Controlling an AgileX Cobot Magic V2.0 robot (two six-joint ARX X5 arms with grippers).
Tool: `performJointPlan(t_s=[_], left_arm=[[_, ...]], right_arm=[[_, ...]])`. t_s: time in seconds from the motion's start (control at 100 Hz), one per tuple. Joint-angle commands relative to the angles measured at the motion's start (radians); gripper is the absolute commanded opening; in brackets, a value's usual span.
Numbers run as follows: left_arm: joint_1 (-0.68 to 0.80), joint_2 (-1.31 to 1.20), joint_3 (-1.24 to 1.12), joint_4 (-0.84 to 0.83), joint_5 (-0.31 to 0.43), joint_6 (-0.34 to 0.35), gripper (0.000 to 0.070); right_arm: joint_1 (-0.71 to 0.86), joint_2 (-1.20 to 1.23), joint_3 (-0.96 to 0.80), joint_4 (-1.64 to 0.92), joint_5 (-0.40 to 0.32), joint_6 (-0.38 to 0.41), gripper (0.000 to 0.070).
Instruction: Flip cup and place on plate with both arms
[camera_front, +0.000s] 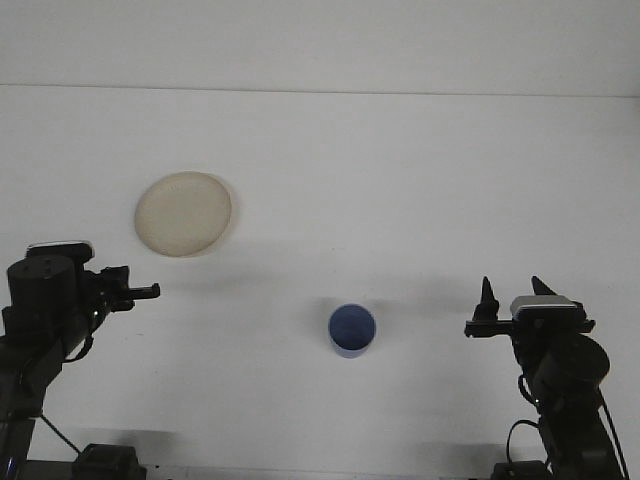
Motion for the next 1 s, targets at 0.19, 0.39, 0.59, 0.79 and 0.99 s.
performJointPlan(t_s=[0.19, 0.39, 0.59, 0.79, 0.99], left_arm=[[-0.001, 0.042, 0.018, -0.04, 0.003, 0.003, 0.0218], [-0.001, 0.036, 0.018, -0.065, 0.003, 0.0, 0.0434], [-0.019, 0.064, 0.04, -0.1, 0.064, -0.005, 0.0475], [-0.148, 0.205, 0.137, -0.098, 0.124, -0.051, 0.0474], [-0.348, 0.417, 0.261, -0.091, 0.124, -0.058, 0.0474]], right_arm=[[0.002, 0.003, 0.011, 0.013, 0.0, -0.011, 0.0534], [0.002, 0.003, 0.011, 0.013, 0.0, -0.011, 0.0534], [0.002, 0.003, 0.011, 0.014, 0.0, -0.011, 0.0534], [0.002, 0.003, 0.011, 0.013, 0.0, -0.011, 0.0534], [0.002, 0.003, 0.011, 0.013, 0.0, -0.011, 0.0534]])
